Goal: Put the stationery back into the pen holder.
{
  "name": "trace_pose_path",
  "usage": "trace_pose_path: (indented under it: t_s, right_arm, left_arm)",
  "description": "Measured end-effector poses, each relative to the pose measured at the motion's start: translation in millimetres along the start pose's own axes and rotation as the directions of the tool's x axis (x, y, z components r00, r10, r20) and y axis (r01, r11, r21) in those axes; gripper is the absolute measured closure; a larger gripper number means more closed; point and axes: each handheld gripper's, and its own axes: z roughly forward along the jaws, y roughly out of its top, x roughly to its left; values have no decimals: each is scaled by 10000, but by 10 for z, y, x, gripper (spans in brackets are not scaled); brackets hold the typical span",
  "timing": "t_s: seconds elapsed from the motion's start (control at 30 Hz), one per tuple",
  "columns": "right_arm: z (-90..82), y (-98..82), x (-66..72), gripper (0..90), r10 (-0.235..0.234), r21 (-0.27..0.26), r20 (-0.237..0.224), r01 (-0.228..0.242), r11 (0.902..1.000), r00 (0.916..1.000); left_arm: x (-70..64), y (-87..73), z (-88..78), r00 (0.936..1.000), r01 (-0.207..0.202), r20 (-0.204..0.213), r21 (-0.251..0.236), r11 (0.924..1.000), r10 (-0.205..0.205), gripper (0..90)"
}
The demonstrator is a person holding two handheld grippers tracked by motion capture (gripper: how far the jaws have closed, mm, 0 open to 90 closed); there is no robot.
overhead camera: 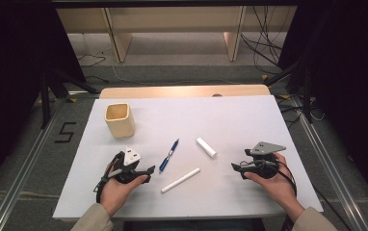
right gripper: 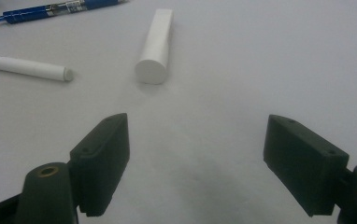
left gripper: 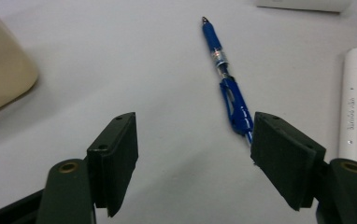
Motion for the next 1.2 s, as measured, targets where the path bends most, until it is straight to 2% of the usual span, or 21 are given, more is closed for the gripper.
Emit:
trace_pose_path:
  t_s: [0.07,0.3,0.5,0.8,0.97,1.07,1.1,1.13,1.2]
  right_arm:
    - [1,0,1,236,9,23,-2,-9,10000,10000]
    - [4,-4,1,237,-15,67,-36,15,10000,10000]
    - [9,-3,3,237,-31,65,-78,32,10000,10000]
    - [19,-4,12,238,10,100,-98,-9,9999,10000]
    - [22,-4,14,239,12,107,-107,-11,9999,9999]
    - [21,-4,15,239,14,104,-123,-13,9999,9999]
    - [21,-4,15,239,14,104,-123,-13,9999,9999]
    - [22,-4,15,239,5,103,-122,-4,9999,9999]
    - [22,-4,15,239,1,104,-119,0,9999,9999]
  left_arm:
    - [-18,7,6,9999,-128,100,18,9999,128,331]
    - [-81,38,4,9995,-195,247,60,9998,194,334]
    - [-181,69,26,9972,-521,537,130,9986,513,334]
    - [-238,129,115,9970,-659,439,351,9972,643,365]
    - [-250,173,167,9980,-500,407,480,9976,481,430]
    - [-227,194,163,9987,-227,457,443,9988,207,550]
    - [-216,200,163,9987,-100,513,418,9991,79,550]
    - [-204,206,157,9986,-43,536,544,9985,14,622]
    - [-190,207,158,9991,58,420,595,9982,-83,647]
